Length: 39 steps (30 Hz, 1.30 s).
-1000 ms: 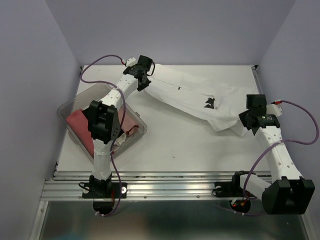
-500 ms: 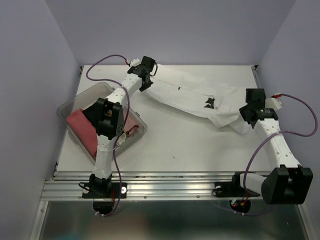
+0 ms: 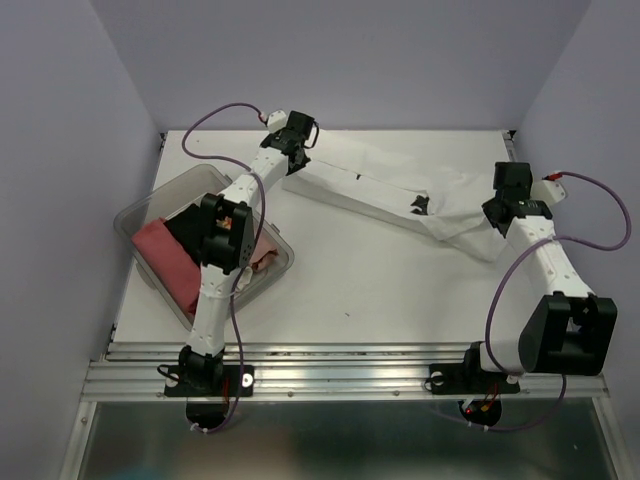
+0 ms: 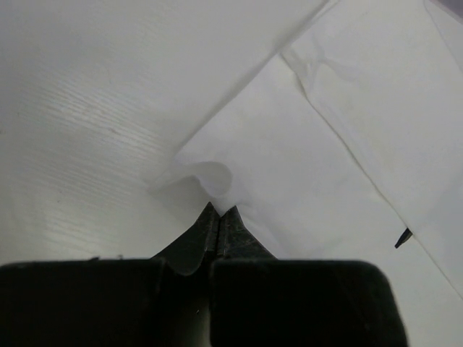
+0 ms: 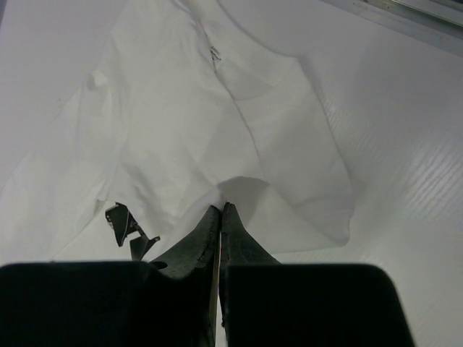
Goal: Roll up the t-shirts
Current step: Fold the T-shirt at the center of the board.
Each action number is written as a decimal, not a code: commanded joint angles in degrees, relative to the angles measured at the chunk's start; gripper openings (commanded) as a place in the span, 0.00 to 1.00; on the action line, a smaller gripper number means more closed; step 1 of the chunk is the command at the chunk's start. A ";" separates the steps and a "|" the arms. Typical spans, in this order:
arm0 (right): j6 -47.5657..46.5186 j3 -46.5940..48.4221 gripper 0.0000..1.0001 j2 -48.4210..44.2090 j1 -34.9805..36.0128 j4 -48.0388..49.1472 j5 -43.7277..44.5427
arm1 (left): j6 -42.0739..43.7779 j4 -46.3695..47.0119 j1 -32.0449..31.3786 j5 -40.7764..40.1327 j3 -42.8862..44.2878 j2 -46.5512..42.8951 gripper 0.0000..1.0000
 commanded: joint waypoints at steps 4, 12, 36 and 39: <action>-2.52 5.45 0.01 4.56 -1.33 5.37 2.54 | 4.93 9.90 0.55 -2.01 2.73 -0.12 0.00; -3.22 7.21 0.01 8.43 -1.86 7.22 2.28 | 7.75 13.77 0.55 0.01 7.11 3.39 0.00; -6.12 13.36 0.01 17.57 -3.96 10.39 0.70 | 8.81 17.82 0.99 1.86 12.39 10.17 0.00; -6.65 15.29 0.01 19.68 -3.97 11.00 -0.01 | 8.54 17.64 1.25 1.59 12.31 10.52 0.00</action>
